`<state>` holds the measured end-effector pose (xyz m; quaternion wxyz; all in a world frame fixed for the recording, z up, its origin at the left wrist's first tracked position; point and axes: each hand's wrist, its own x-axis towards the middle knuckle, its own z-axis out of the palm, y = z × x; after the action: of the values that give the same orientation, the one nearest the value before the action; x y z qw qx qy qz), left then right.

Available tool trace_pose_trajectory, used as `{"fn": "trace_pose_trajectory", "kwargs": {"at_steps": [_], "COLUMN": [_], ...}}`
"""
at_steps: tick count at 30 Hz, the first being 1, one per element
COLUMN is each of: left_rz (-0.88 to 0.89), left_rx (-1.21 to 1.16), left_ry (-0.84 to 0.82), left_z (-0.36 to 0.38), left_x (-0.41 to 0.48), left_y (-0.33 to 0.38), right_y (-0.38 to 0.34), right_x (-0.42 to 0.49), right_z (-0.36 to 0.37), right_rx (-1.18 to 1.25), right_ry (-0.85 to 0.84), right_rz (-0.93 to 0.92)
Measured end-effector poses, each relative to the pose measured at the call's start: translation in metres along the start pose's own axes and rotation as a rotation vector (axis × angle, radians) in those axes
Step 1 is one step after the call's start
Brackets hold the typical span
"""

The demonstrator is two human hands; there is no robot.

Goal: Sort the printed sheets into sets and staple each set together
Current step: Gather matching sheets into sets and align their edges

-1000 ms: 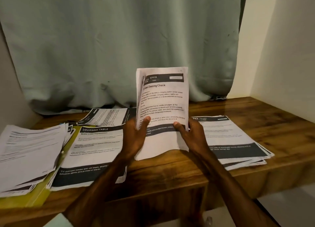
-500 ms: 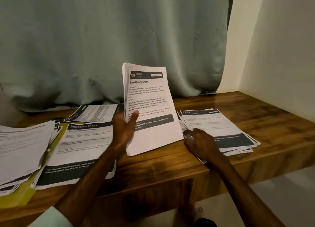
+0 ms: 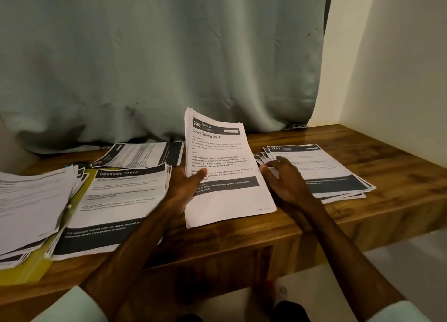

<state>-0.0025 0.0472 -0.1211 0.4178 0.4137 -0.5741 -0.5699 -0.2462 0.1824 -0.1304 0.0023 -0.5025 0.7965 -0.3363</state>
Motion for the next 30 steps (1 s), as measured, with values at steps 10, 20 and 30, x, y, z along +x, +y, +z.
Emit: {"fn": "trace_pose_trajectory", "kwargs": {"at_steps": [10,20,30], "left_rz": [0.118,0.212,0.330], "left_rx": [0.562,0.992,1.340], "left_ry": [-0.027,0.056,0.155], "left_z": [-0.022,-0.023,-0.005], "left_x": [-0.015,-0.028,-0.048], "left_y": [-0.011,-0.019,-0.032], "right_y": [-0.041,-0.035,-0.041], "right_x": [-0.013,-0.015,-0.022], "right_z": [0.067,0.081,0.078], "right_rx": [-0.029,-0.124,-0.194], "right_ry": [-0.048,0.009,-0.014], "right_rz": [-0.083,-0.130,-0.131]}}
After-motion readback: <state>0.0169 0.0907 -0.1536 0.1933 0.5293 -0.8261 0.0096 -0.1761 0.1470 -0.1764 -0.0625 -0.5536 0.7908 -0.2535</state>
